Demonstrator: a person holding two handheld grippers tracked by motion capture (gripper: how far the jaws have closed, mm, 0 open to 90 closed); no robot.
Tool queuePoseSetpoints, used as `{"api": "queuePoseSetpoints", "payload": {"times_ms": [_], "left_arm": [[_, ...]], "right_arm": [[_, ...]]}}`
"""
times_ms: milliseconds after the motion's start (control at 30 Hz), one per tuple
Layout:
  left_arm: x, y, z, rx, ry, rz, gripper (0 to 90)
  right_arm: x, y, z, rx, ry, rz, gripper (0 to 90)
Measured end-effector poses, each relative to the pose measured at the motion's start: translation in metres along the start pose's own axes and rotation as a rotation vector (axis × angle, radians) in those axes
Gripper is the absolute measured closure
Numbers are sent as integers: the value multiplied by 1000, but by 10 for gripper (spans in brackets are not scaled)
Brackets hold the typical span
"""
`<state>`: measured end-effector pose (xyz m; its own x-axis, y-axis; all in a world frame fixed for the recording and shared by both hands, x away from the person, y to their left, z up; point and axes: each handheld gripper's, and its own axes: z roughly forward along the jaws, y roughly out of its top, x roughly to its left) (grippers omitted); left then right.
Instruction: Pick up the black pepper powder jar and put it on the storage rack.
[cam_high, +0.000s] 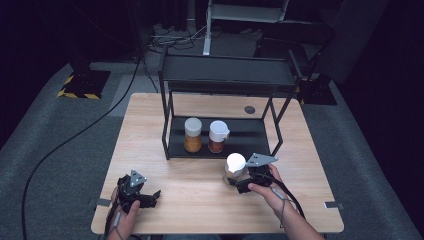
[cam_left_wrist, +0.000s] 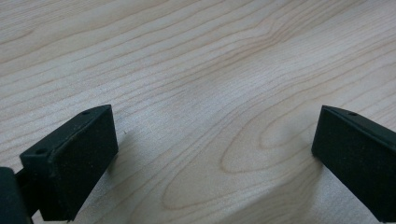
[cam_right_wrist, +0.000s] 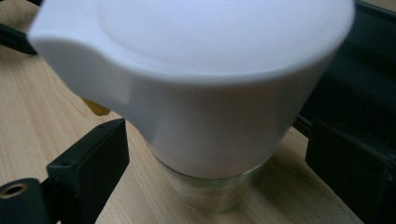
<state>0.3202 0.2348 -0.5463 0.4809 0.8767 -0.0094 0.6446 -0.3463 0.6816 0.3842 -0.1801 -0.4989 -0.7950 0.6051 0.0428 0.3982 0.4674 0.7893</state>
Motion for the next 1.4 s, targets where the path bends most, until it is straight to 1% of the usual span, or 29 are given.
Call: {"api": "queuePoseSetpoints", "payload": {"times_ms": [200, 267, 433, 600, 767, 1000, 1100, 1233, 1400], "left_arm": [[0, 0, 0, 1, 1, 2, 0], [0, 0, 0, 0, 1, 2, 0], [0, 0, 0, 0, 0, 2, 0], [0, 0, 0, 0, 0, 2, 0], [0, 0, 0, 1, 0, 4, 0], [0, 0, 0, 1, 0, 4, 0], [0, 0, 0, 1, 0, 4, 0], [0, 0, 0, 1, 0, 4, 0], [0, 0, 0, 1, 0, 4, 0]], "right_arm": [[-1, -2, 5, -8, -13, -5, 148], [-1, -2, 7, -13, -6, -3, 195], [0, -1, 11, -12, 21, -33, 297], [1, -1, 11, -10, 14, -34, 303], [2, 1, 11, -5, 5, -53, 309], [1, 2, 9, 10, 14, -33, 310], [1, 4, 8, 19, 12, -43, 311], [2, 7, 5, 16, 13, -44, 311], [3, 16, -3, 13, 11, -49, 311]]}}
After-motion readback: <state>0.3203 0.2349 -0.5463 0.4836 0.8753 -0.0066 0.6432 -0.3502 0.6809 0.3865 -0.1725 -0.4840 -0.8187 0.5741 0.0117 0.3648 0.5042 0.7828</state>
